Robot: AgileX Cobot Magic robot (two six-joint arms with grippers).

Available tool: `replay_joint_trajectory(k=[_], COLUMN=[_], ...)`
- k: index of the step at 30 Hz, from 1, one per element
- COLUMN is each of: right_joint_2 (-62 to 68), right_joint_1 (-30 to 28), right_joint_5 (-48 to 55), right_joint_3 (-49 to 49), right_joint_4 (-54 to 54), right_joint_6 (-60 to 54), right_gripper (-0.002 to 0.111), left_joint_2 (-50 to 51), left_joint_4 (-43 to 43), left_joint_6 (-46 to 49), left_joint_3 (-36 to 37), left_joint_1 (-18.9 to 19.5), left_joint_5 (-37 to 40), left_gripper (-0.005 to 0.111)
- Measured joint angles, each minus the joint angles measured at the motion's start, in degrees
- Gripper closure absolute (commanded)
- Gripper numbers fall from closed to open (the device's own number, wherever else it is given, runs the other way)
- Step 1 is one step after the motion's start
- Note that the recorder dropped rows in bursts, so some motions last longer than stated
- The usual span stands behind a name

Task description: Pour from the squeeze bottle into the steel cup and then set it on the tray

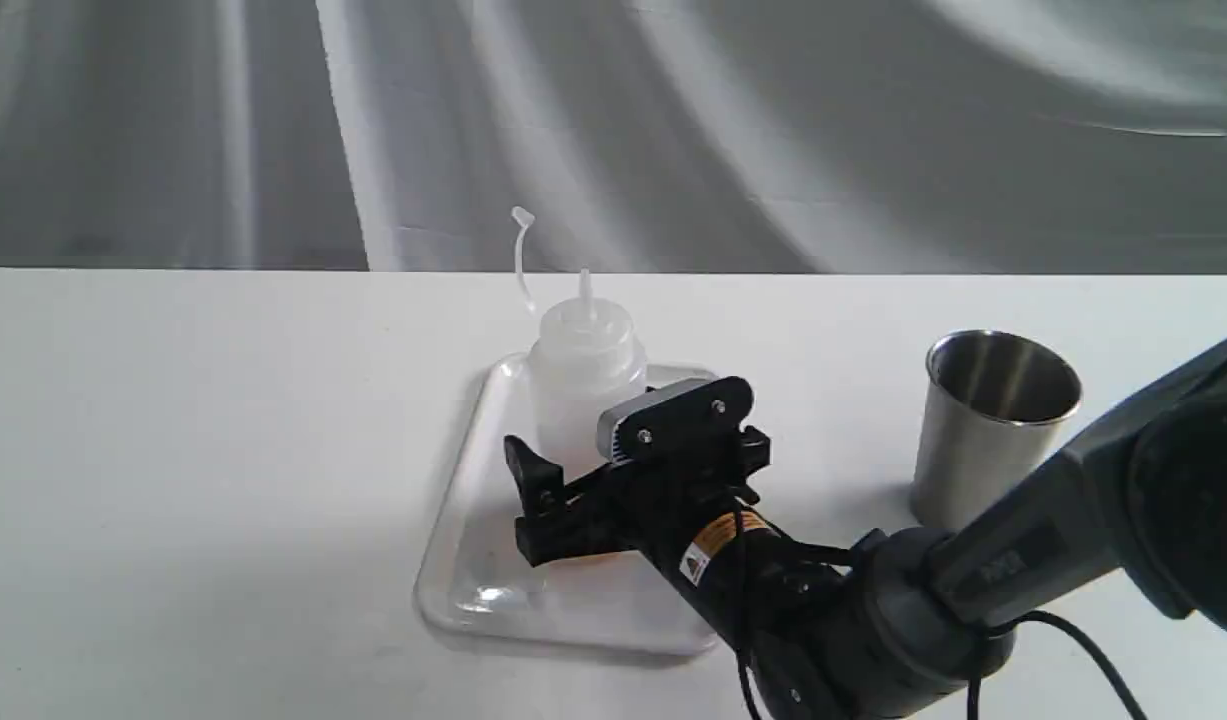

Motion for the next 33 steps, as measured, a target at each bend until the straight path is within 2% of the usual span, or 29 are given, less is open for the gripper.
replay_joint_trajectory(k=[16, 33], right_joint_2=[-2.6, -20.6], right_joint_1=[0.0, 1.6], right_joint_5=[0.9, 0.5], right_joint_3=[3.5, 23.4], right_joint_4=[-0.1, -0.6], right_joint_6=[0.0, 0.6], right_gripper=[0.007, 0.008], left_joint_2=[0.0, 0.0], left_joint_4=[0.0, 0.0], left_joint_6=[0.0, 0.0], left_joint_3=[0.0, 0.0], left_joint_1=[0.0, 0.0], left_joint_5=[0.0, 0.0], left_gripper=[0.107, 0.107])
